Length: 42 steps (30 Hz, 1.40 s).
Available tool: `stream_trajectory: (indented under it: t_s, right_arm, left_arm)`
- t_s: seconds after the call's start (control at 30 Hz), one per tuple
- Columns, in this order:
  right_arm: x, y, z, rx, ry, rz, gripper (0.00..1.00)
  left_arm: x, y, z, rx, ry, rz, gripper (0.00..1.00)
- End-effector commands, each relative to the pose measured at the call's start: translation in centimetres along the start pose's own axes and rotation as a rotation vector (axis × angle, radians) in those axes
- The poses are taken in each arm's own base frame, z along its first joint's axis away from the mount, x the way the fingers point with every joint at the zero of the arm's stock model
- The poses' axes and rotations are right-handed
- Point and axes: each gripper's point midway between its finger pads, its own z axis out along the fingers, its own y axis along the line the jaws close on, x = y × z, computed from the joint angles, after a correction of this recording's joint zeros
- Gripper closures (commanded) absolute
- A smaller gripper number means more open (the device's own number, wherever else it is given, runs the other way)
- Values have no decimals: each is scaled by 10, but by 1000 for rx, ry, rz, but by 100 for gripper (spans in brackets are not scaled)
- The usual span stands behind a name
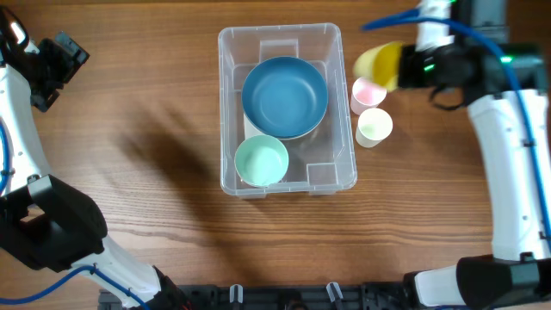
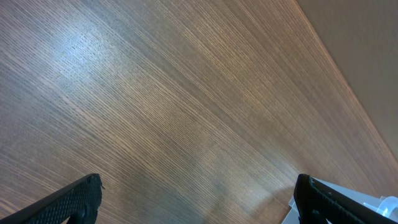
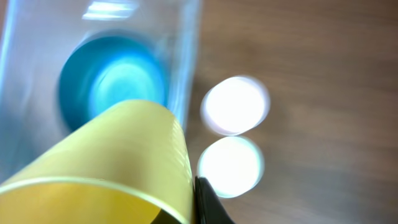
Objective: Pack container
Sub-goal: 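Carry the yellow cup into the container and release it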
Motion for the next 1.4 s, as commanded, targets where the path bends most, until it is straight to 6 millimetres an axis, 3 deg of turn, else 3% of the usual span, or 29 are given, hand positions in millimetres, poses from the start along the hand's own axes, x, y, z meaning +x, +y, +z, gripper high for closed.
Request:
stream_trajectory:
  t_s: [0.0, 0.1, 0.47, 0.7, 0.83, 1.13, 1.37]
  right_arm:
    - [24, 60, 13, -111, 105, -113, 96]
    - [50, 78, 22, -72, 195, -189, 96]
    - [123, 69, 58, 17, 436, -165, 96]
    - [113, 72, 70, 5, 377, -167, 95]
    - [109, 73, 72, 2, 359, -169, 90]
    - [108, 73, 72, 5, 355, -171, 91]
    - [97, 76, 76, -1, 307, -153, 77]
  left_arm:
    - [-8, -6, -17, 17, -46, -1, 0]
    - [-8, -6, -17, 17, -46, -1, 0]
    - [-8, -6, -17, 17, -46, -1, 0]
    - [-8, -6, -17, 17, -46, -1, 0]
    - [-8, -6, -17, 17, -46, -1, 0]
    - [-8, -6, -17, 17, -46, -1, 0]
    - [-8, -6, -17, 17, -46, -1, 0]
